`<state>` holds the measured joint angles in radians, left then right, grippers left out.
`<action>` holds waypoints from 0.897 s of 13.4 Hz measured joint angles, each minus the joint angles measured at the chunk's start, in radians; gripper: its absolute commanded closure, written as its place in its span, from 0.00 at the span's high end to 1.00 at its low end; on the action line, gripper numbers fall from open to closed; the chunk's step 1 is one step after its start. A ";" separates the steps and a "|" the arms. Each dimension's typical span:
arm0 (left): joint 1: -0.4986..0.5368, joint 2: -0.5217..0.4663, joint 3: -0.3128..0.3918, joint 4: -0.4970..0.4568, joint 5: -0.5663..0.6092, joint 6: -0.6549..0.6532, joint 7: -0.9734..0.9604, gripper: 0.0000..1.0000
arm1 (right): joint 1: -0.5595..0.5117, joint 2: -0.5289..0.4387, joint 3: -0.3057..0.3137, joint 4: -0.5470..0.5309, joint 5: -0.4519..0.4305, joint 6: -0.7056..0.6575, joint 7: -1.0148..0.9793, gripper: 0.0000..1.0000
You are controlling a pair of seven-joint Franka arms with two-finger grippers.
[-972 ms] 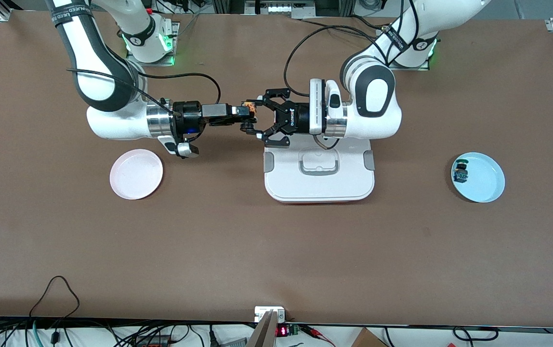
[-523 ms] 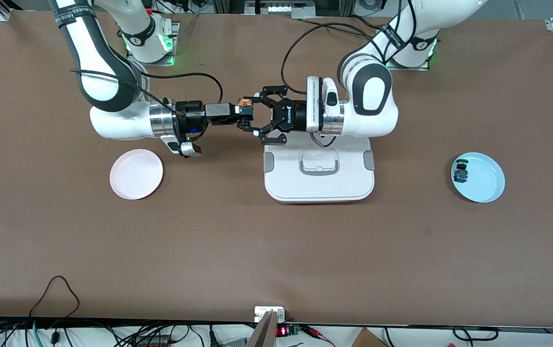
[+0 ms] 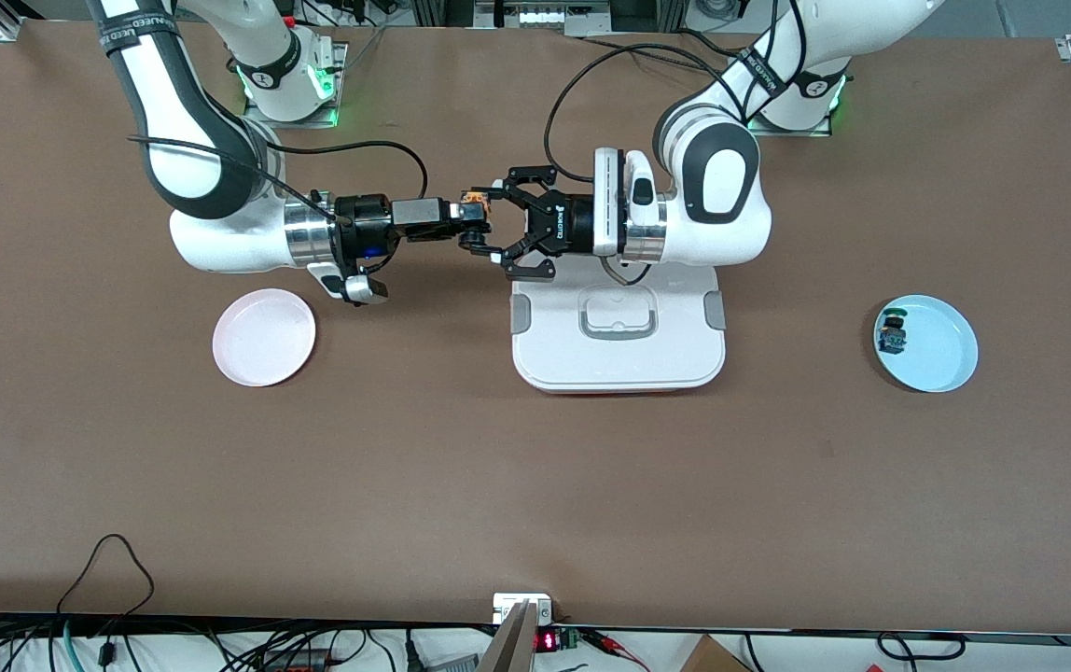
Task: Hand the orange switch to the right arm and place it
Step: 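Close the right gripper on the switch and open the left gripper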
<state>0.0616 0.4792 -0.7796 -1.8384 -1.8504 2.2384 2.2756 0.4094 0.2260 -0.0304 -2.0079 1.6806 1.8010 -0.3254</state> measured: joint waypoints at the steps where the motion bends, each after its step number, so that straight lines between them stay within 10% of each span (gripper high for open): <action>1: 0.000 0.000 0.000 0.000 0.000 0.000 0.000 0.00 | -0.001 0.000 0.000 0.000 0.000 -0.003 0.000 0.65; 2: 0.000 0.000 0.000 0.000 0.000 0.000 0.000 0.00 | -0.002 0.000 0.000 0.000 0.000 -0.006 0.000 0.37; 4: 0.000 0.000 0.000 0.000 0.000 0.000 0.000 0.00 | -0.002 0.000 0.000 0.000 0.000 -0.013 0.000 0.18; 10: -0.006 0.001 -0.001 0.001 -0.014 0.000 -0.014 0.04 | -0.014 0.000 -0.002 0.004 0.008 -0.050 -0.019 0.09; 12: -0.008 0.001 -0.001 0.003 -0.014 0.000 -0.014 0.96 | -0.017 0.000 -0.002 0.003 0.008 -0.056 -0.020 0.09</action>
<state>0.0533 0.4799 -0.7803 -1.8352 -1.8647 2.2389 2.2620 0.3927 0.2256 -0.0320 -2.0046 1.6886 1.7449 -0.3457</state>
